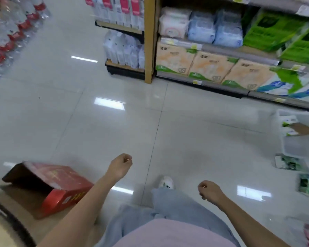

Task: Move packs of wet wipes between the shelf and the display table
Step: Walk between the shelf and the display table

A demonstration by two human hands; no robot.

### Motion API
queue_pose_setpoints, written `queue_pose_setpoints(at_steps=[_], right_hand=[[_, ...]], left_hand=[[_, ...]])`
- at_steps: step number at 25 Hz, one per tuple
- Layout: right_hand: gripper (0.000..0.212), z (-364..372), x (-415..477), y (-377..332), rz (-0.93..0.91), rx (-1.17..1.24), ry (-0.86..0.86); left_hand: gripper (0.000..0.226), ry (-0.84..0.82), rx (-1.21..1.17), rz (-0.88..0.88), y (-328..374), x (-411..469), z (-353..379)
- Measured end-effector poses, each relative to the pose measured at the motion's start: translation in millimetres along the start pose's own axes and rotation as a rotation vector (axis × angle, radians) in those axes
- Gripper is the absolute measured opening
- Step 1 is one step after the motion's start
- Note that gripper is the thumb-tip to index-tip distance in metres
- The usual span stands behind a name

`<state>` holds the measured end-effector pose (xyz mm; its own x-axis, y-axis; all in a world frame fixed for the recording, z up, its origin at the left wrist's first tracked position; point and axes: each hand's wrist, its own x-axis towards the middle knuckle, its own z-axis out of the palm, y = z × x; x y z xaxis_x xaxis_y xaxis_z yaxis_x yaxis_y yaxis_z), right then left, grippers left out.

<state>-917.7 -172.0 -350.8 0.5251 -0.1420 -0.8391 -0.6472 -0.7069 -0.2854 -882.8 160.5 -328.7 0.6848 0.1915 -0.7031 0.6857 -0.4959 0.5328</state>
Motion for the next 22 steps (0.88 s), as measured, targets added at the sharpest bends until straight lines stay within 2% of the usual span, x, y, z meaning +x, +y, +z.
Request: queue_pose_setpoints(at_steps=[7,13,17,22], right_hand=[[0.013,-149,68,-71,-0.152,0.215,0.132],[0.013,-243,132,-104,-0.117,0.368,0.23],[0.012,-294,163,-95,0.022,0.407,0.261],[0.016,-354,189,-87,0.154,0.547,0.328]], left_hand=[[0.022,-0.097,0.116,-0.002,87,54,39],[0.022,-0.15,0.178,-0.066,181,145,48],[0.01,-0.226,0.218,0.069,306,201,64],[0.017,-0.293,0.323,0.304,462,261,88]])
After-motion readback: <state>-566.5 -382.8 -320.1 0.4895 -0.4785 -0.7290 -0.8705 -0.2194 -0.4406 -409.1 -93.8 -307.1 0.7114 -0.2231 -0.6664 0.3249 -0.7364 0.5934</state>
